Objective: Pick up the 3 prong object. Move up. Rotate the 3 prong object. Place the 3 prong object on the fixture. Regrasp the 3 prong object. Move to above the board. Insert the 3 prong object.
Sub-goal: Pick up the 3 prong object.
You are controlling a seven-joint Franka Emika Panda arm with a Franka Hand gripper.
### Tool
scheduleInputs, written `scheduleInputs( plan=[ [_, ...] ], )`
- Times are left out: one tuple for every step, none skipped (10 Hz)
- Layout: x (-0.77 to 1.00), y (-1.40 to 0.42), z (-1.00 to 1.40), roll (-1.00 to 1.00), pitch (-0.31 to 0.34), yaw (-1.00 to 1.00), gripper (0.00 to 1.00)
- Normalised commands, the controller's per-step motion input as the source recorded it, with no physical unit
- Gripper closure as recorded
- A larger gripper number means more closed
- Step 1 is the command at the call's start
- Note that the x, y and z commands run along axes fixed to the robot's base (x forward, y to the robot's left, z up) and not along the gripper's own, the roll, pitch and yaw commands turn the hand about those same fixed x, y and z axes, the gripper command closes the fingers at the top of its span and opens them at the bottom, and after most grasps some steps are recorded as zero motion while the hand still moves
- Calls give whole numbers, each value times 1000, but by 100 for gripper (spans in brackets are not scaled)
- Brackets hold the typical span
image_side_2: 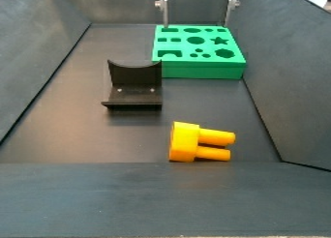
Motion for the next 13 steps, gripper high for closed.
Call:
scheduleInputs(
  plan=[
    [0, 134, -100, 0, 114, -843, 0],
    [0, 66, -109, -4, 101, -906, 0],
    [0, 43, -117, -14, 103, -917, 0],
    [0, 49, -131, -17, 99, -914, 0],
    [51, 263, -260, -14, 87, -731, 0],
    [-77, 617, -343, 0, 6, -383, 0],
    [-83, 626, -343, 0, 4, -377, 0],
    [-43, 586, -371, 0, 1, -423, 0],
    [0, 551, -386, 0, 7, -474, 0],
    [17, 380, -377, 0, 1, -657, 0],
    [46, 140, -349, 0, 0, -894, 0],
    [54, 57, -349, 0, 1, -977, 0],
    [14, 17, -329, -29, 0, -980, 0]
  ],
)
